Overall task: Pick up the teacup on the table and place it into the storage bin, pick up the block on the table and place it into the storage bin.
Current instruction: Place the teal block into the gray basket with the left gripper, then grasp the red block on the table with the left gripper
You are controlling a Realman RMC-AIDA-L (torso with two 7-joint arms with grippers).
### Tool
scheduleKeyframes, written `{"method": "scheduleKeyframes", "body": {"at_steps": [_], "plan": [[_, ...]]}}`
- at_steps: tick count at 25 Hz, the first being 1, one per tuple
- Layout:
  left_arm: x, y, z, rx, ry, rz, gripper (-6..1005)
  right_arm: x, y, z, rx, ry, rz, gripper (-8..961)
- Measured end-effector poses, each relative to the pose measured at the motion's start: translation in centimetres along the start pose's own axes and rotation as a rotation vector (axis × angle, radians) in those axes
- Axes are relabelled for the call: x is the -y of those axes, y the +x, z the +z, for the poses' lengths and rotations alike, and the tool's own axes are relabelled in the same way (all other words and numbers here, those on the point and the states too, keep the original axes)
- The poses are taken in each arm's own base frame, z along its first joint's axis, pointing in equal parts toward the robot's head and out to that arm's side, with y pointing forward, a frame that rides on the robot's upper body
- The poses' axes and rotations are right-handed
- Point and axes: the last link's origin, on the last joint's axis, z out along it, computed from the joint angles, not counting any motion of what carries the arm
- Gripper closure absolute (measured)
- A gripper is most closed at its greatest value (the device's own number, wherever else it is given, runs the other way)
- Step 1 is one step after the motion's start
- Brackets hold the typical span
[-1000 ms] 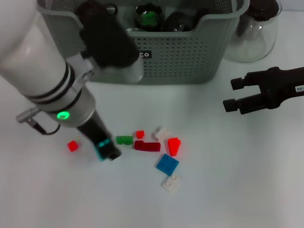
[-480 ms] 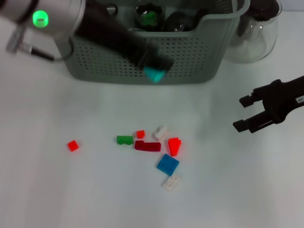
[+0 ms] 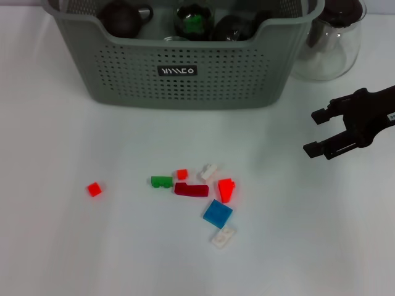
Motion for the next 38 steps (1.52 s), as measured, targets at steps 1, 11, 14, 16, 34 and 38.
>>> {"method": "scheduleKeyframes", "body": {"at_steps": [1, 11, 14, 16, 34, 38], "plan": [[0.2, 0.1, 0.2, 0.0, 0.002, -0.003, 585, 0.0, 0.0, 0.0, 0.0, 0.001, -0.003, 44], [4.4, -0.3, 5.6, -0.005, 0.153, -0.052, 582, 0.1, -0.1, 0.1, 0.003, 0.008, -0.015, 45], [5.1, -0.9, 6.1, 0.008, 0.188, -0.054, 581, 0.1, -0.1, 0.2, 0.004, 0.008, -0.019, 45], [5.2, -1.2, 6.2, 0.016, 0.198, -0.053, 580, 0.1, -0.1, 0.2, 0.004, 0.01, -0.02, 45], [-7.3, -7.0, -6.2, 0.063, -0.205, 0.307, 255, 0.1, 0.4, 0.3, 0.041, 0.022, 0.012, 45], [-6.1, -10.8, -5.7, 0.263, -0.18, 0.225, 256, 0.2, 0.5, 0.3, 0.049, 0.026, 0.021, 45]]}}
